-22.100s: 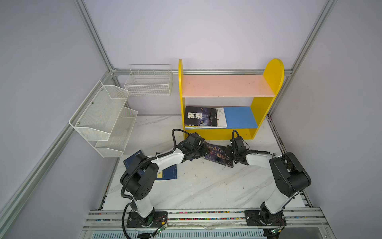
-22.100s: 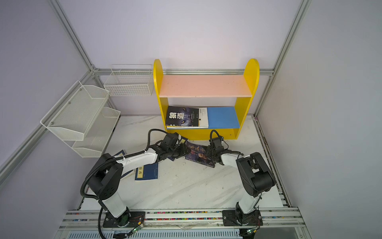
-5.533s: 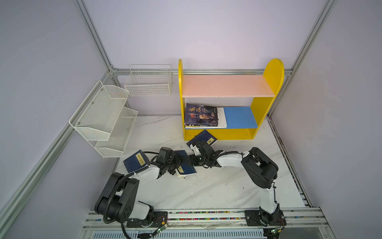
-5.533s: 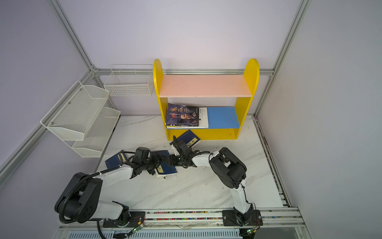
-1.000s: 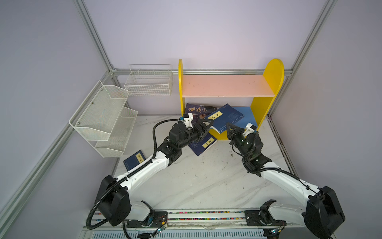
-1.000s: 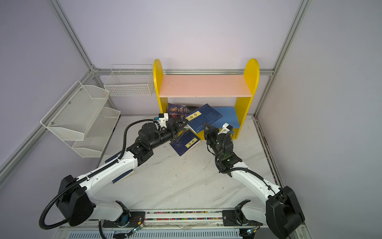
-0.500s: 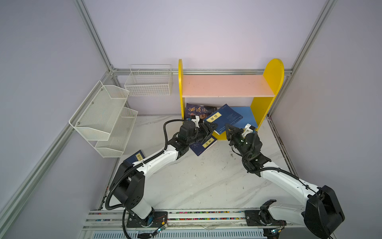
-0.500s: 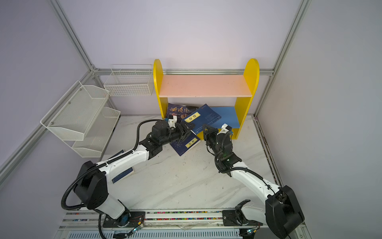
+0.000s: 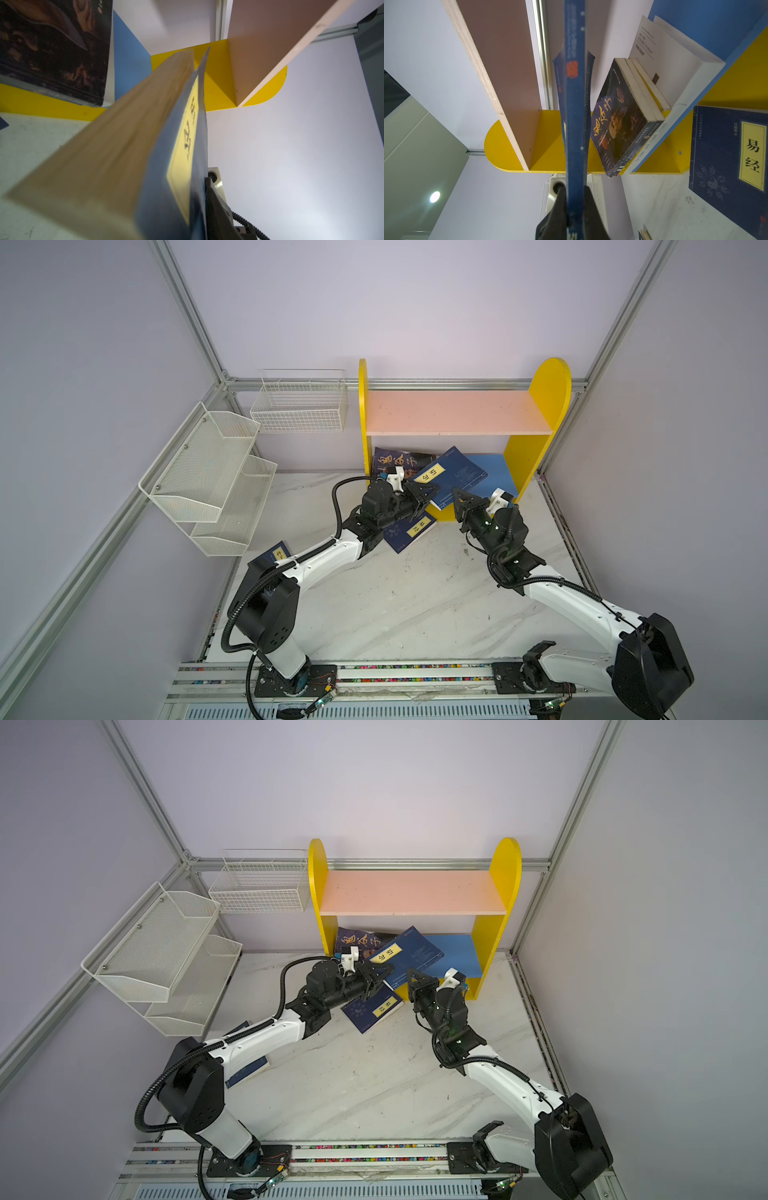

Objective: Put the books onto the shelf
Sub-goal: 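Carry the blue book with both grippers over the stack on the blue shelf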

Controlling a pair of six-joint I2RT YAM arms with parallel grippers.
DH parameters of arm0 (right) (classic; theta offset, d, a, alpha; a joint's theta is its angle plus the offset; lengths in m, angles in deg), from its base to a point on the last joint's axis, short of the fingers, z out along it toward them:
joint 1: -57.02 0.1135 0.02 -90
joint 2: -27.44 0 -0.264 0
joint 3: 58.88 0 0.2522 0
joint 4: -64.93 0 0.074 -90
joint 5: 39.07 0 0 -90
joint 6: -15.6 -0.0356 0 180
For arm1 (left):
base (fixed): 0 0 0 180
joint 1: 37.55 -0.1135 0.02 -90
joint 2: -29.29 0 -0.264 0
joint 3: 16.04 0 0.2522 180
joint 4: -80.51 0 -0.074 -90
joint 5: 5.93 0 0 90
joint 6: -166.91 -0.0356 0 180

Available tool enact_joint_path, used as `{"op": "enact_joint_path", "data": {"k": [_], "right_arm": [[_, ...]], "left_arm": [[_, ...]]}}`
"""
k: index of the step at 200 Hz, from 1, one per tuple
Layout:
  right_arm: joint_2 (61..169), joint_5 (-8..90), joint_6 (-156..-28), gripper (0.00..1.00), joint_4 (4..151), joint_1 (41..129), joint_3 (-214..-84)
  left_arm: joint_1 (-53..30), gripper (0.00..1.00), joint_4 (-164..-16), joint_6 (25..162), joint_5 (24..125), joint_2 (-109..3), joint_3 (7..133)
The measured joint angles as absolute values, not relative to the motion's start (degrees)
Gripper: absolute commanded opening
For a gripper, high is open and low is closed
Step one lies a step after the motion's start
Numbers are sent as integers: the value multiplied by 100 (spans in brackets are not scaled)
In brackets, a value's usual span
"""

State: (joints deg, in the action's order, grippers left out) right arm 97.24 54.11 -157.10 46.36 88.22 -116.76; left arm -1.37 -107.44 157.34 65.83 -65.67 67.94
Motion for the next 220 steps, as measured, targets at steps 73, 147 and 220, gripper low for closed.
{"op": "enact_joint_path", "data": {"k": [73,147,220], "right_arm": [[9707,4751,-15262,66,4638,8730,-11566],[9414,2626,-14521,79,4697,7437,-11086],[10102,-79,-14136,75,4240,7054,-11569]], "left_arm": [[-333,1,-10700,15836,6238,-6563,6798],[-1706,0,-9153,14980,4439,-5542,6894],[-1981,0,-7476,13681,3139,-5413,7211]]}}
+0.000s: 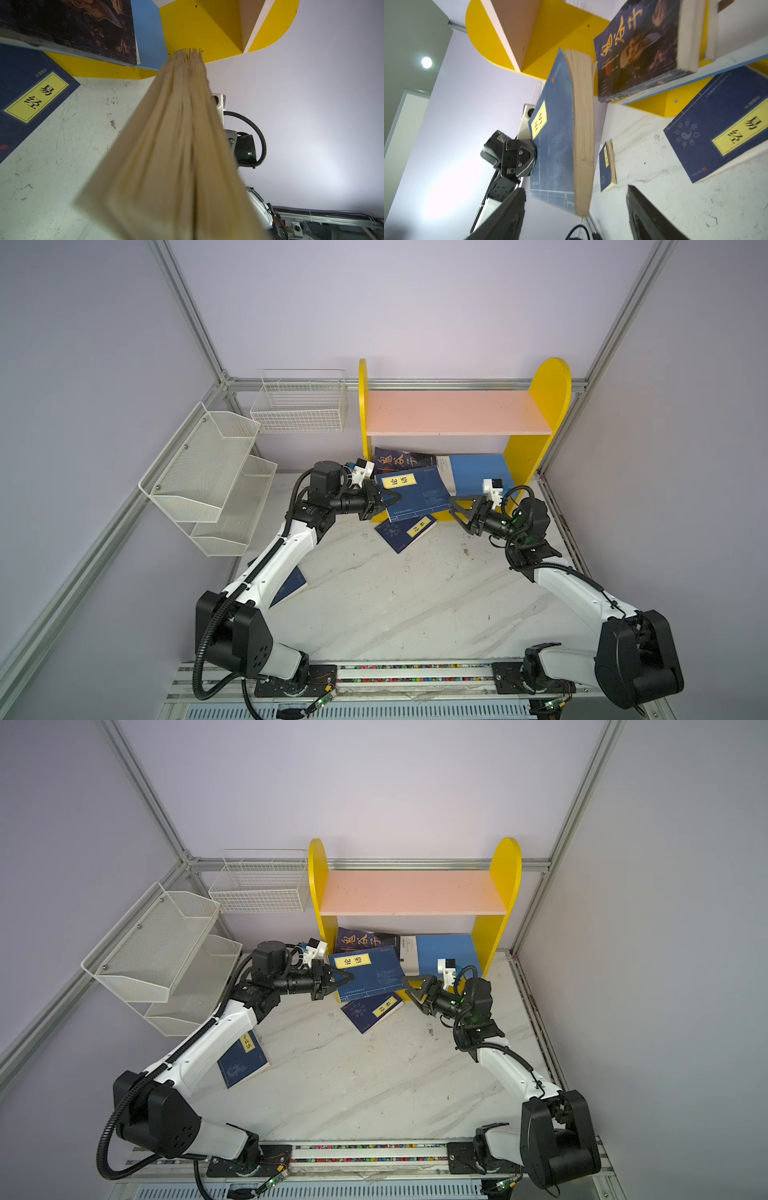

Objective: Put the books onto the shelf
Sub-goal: 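Carry the blue book with both grippers over the stack on the blue shelf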

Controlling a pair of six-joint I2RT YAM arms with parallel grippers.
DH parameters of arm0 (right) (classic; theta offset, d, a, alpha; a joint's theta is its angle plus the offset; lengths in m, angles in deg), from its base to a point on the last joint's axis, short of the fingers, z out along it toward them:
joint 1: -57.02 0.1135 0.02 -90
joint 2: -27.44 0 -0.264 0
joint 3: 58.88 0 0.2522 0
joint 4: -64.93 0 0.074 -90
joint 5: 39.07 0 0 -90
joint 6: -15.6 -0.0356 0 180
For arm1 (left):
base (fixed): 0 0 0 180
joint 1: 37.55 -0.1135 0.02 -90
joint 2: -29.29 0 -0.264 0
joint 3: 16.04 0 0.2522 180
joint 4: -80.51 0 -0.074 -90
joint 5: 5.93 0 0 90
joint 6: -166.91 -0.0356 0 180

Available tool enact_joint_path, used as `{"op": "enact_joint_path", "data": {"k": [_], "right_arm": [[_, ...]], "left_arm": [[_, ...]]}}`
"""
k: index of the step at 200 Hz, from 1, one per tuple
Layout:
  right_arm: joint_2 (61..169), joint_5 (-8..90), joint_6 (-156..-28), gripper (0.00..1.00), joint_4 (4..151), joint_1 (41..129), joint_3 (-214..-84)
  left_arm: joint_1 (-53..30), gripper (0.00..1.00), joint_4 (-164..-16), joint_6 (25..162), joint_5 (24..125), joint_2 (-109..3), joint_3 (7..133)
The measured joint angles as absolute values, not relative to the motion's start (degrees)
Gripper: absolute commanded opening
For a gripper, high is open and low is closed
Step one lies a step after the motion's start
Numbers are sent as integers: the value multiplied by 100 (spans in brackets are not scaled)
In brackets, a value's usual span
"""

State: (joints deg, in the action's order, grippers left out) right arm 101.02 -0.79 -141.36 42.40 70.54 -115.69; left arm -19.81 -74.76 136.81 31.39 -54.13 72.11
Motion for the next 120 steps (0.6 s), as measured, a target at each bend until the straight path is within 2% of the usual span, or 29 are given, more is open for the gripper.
{"op": "enact_joint_path", "data": {"k": [31,120], "right_arm": [[10139,-519,-14399,66,3827,7052,-11407],[10382,-600,-14740,12,3071,7052,-11387]], "left_arm": [[-1988,0,-7503,13605,2885,-5413,7211],[-1995,0,-7693,13592,2448,-5542,7211]]}}
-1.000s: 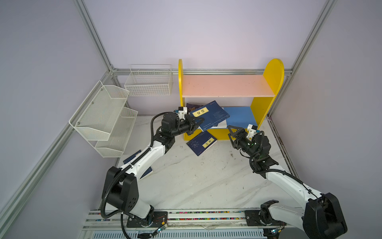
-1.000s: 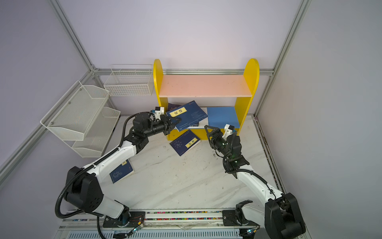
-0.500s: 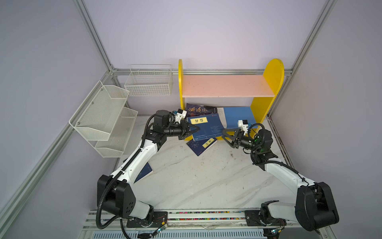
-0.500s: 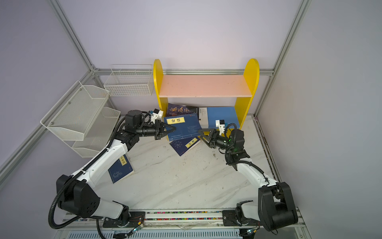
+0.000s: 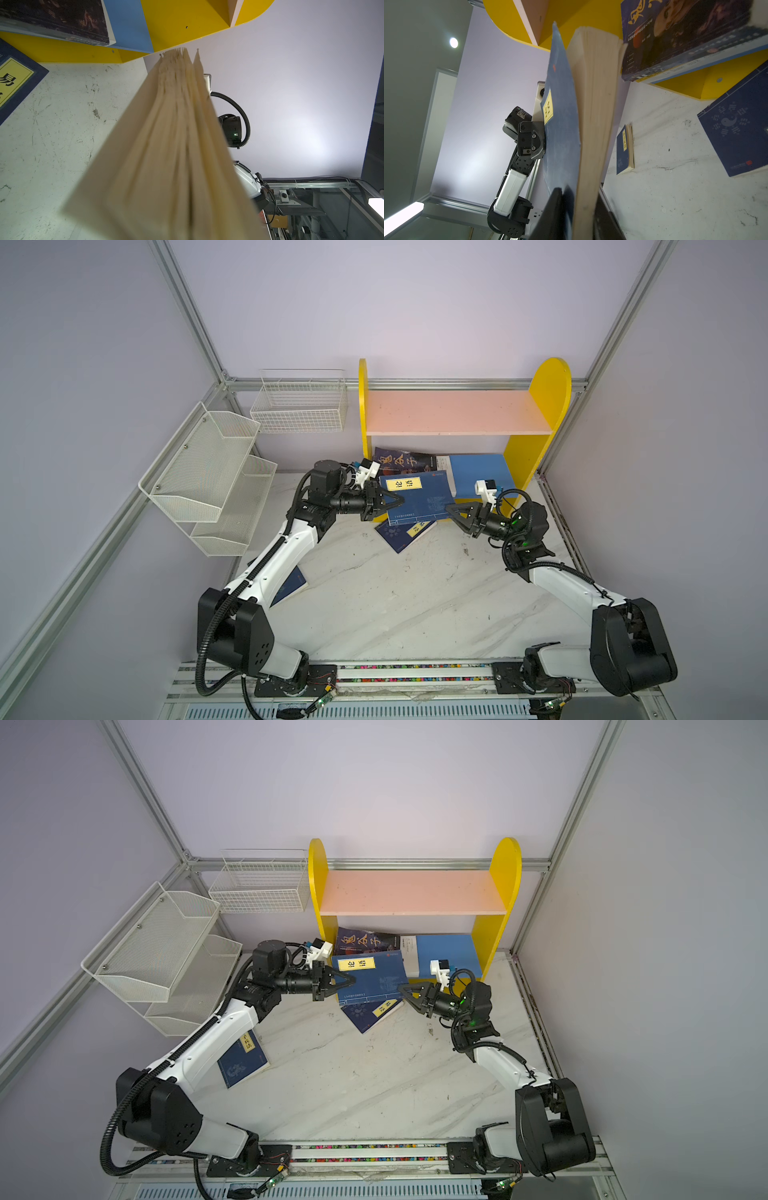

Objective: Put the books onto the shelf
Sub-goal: 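Carry the blue book with both grippers over the stack on the blue shelf, then withdraw the left gripper while the right gripper pushes the book onto the stack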

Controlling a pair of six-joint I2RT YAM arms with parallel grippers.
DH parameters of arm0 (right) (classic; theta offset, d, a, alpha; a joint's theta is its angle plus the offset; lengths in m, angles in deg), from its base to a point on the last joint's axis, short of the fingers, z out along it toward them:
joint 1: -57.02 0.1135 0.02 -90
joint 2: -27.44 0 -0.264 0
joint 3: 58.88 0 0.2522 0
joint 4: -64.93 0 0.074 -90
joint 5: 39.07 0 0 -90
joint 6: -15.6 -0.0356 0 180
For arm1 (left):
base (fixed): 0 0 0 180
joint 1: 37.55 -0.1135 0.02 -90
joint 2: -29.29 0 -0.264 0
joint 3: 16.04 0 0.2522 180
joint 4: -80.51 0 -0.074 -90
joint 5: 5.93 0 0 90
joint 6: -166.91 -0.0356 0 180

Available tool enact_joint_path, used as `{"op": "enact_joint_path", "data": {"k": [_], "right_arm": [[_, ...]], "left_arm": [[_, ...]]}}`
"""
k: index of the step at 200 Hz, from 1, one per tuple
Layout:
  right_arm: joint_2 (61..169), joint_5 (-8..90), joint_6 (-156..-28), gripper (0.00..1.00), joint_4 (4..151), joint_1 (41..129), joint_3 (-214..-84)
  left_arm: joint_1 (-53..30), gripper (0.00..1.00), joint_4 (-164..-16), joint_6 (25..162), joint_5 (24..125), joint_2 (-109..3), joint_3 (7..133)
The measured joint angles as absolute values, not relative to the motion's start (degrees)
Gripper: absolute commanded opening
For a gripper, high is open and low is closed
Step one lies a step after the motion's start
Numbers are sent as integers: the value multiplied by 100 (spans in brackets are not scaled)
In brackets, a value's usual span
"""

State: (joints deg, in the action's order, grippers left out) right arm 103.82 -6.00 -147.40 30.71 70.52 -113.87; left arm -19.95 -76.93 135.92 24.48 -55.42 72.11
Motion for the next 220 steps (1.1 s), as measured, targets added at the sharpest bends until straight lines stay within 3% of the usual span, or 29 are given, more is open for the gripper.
{"op": "enact_joint_path", "data": {"k": [19,37,40,47,60,71,93,159,220], "right_arm": [[10456,-534,-14825,6,2957,7052,-11387],[10539,-490,-14838,2,2944,7052,-11387],[10561,-484,-14838,1,2928,7052,-11387],[10605,-455,-14838,0,2909,7054,-11387],[10701,-359,-14849,0,2902,7063,-11387],[10764,-228,-14836,0,2948,7063,-11394],[10830,209,-14661,0,3293,7063,-11521],[11728,1267,-14027,0,4056,7155,-13064],[13116,1785,-13653,0,4419,7808,-14517]], "left_arm": [[-2023,2,-7710,13576,2426,-5632,7211],[-2040,19,-7702,13533,2428,-5710,7211],[-2043,23,-7693,13496,2435,-5721,7211],[-2051,45,-7627,13439,2487,-5741,7231],[-2078,56,-7330,13246,2673,-5760,7351],[-2117,80,-6972,13028,2903,-5756,7513],[-2287,100,-6312,12543,3650,-5572,7793],[-2775,100,-5597,12029,5499,-3833,7799],[-2941,100,-5487,12084,6096,-3568,7565]]}}
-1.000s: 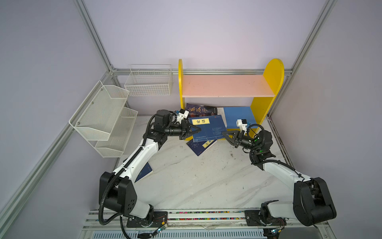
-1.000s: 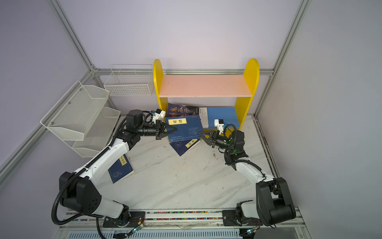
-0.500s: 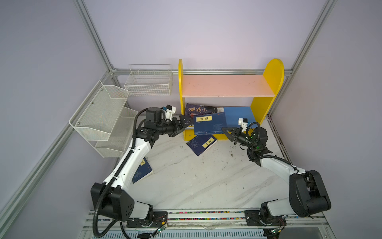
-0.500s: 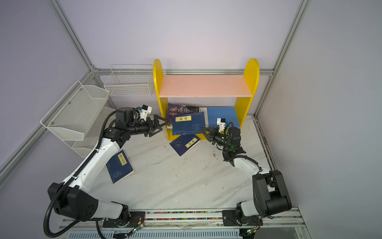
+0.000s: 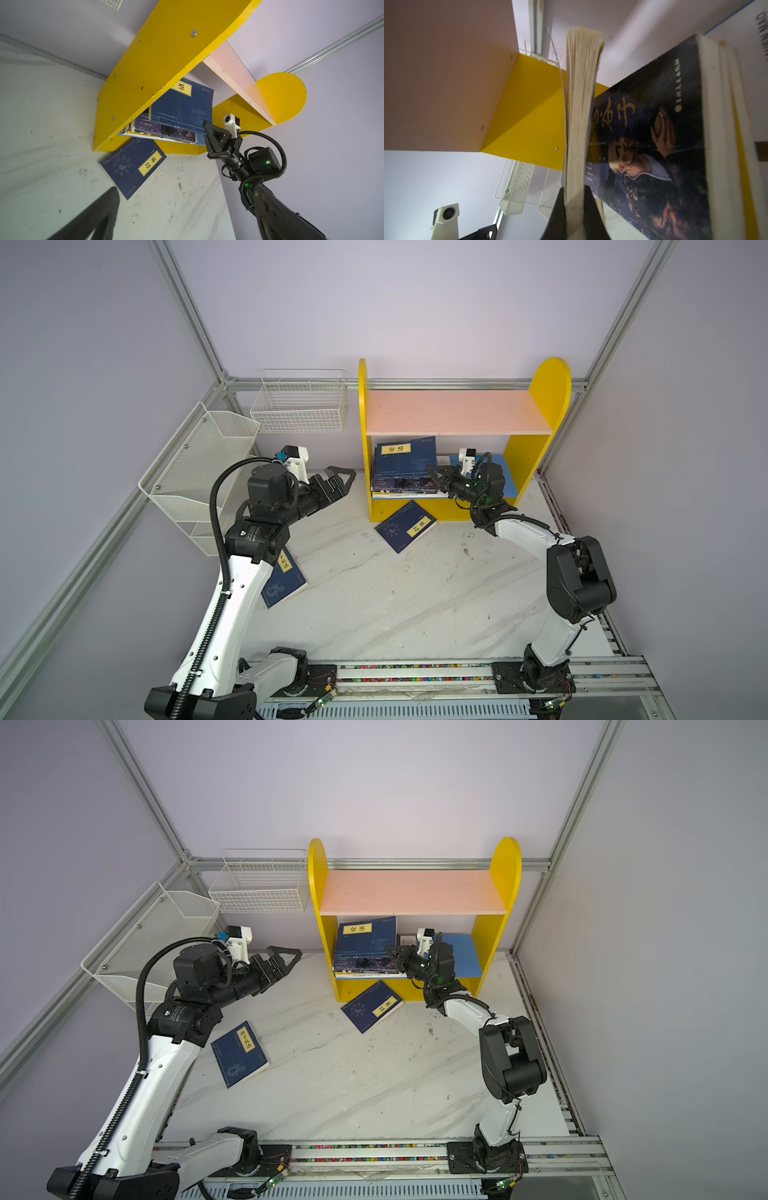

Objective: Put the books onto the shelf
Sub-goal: 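Withdraw the left gripper while the right gripper pushes the book onto the stack, then push the blue book flat onto the stack with the right gripper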

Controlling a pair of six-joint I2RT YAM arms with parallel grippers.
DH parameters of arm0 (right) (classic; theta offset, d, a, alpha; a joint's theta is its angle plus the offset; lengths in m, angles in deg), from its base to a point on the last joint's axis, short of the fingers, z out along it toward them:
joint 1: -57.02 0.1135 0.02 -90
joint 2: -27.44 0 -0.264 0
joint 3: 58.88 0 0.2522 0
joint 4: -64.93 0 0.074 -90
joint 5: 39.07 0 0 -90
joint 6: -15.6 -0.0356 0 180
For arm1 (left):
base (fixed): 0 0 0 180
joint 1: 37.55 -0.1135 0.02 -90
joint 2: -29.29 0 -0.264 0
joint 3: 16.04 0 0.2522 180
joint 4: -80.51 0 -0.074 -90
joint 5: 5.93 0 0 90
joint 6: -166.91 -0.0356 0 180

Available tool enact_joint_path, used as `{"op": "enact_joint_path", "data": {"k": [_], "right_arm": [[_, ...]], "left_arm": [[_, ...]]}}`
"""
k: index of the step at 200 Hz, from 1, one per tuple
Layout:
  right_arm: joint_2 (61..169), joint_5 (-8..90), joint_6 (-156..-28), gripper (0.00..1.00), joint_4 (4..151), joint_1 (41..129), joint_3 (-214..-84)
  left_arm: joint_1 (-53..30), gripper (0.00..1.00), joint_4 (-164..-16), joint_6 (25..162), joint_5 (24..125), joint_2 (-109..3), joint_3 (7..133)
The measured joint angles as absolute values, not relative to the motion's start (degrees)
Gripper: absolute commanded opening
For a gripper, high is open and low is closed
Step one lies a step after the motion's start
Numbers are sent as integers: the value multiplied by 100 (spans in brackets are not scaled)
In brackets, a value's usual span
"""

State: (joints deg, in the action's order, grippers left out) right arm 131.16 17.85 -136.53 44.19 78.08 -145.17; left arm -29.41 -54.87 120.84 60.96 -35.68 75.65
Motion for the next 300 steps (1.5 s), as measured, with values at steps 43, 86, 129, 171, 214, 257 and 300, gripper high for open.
{"op": "enact_joint_path", "data": {"k": [43,86,129,171,214,257,300], "right_arm": [[13396,2209,-13395,0,4605,7930,-14808],[13448,2368,-13221,0,4848,7968,-14935],[13319,2347,-13192,0,4893,7983,-14786],[13250,2246,-13277,0,4813,7972,-14683],[13243,2089,-13424,0,4764,7941,-14644],[13199,2052,-13426,0,4778,7939,-14567],[13199,2117,-13275,5,4948,7948,-14585]], "left_arm": [[-2969,100,-5420,12149,6253,-3481,7303],[-2993,100,-5433,12237,6293,-3369,7196],[-3009,100,-5477,12274,6279,-3398,7196],[-3011,100,-5555,12344,6172,-3511,7117],[-3015,100,-5573,12390,6129,-3531,7015],[-3044,100,-5616,12427,6052,-3538,7012],[-3044,100,-5750,12449,5971,-3610,6962]]}}
